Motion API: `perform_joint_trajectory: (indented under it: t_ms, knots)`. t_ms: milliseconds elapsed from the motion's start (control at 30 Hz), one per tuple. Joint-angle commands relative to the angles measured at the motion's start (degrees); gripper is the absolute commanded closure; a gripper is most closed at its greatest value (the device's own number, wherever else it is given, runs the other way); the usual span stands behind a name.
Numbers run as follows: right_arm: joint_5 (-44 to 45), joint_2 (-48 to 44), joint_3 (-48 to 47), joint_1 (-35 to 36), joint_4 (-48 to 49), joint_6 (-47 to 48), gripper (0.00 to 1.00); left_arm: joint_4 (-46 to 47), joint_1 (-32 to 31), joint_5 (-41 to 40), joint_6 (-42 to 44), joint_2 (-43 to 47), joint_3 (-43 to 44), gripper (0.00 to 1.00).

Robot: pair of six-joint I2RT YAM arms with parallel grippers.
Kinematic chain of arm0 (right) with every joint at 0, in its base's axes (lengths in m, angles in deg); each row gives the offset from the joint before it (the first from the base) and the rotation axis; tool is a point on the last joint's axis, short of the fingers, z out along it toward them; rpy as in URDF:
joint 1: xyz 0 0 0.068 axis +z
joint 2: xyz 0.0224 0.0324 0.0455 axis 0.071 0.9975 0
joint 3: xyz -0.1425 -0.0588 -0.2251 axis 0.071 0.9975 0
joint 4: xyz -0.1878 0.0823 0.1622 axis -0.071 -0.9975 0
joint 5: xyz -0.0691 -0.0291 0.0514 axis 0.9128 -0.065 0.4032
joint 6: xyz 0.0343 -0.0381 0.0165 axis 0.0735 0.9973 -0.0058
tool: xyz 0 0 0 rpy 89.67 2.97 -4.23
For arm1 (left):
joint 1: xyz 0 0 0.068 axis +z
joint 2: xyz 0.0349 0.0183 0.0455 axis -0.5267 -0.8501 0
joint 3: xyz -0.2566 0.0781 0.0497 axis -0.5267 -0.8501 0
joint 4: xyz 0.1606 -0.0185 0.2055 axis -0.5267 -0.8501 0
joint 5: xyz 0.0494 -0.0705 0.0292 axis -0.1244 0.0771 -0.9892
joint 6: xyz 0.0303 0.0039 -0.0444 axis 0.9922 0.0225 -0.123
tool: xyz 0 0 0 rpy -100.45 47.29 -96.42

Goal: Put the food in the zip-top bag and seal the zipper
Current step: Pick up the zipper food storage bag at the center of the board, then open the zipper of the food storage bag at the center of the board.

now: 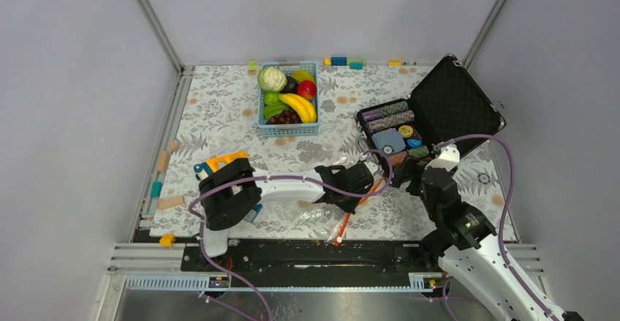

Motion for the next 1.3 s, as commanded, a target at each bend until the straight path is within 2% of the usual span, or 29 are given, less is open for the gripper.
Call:
perform_joint_trajectory:
  t_ms: [0, 167, 367, 533, 700, 833, 1067, 1267]
  knots:
    - [-0.92, 0.86, -0.19, -0.19, 1.91, 0.22, 0.00, 0.82, 0.00, -1.39, -0.68, 8.02, -1.38, 1.00]
    - [-12.43, 0.49, 0.53, -0.17, 6.82, 3.07, 0.00, 2.38, 1.91, -6.65, -2.02, 20.54, -7.02, 1.00]
    - [-33.77, -1.43, 3.38, -0.15, 17.98, 4.42, 0.00, 4.56, 6.25, -11.97, -3.87, 40.44, -18.47, 1.00]
    - [-44.01, 8.46, 0.77, 0.65, 27.93, -0.01, 0.00, 1.69, 6.57, -21.30, -4.99, 50.18, -23.32, 1.00]
    - [-40.95, 23.58, -9.63, 7.44, 32.82, -0.19, 0.00, 0.83, 6.66, -21.54, -5.26, 53.09, -24.66, 1.00]
    - [-32.89, 31.92, -15.28, 10.09, 34.80, -2.64, 0.00, 0.73, 6.65, -20.97, -5.52, 53.24, -24.68, 1.00]
    - [-28.35, 41.43, -20.50, 12.10, 37.57, -3.24, 0.00, 1.31, 6.66, -19.49, -5.80, 53.57, -24.87, 1.00]
    - [-25.76, 45.94, -23.20, 13.27, 37.36, -3.14, 0.00, 1.94, 6.66, -18.71, -6.21, 53.33, -25.05, 1.00]
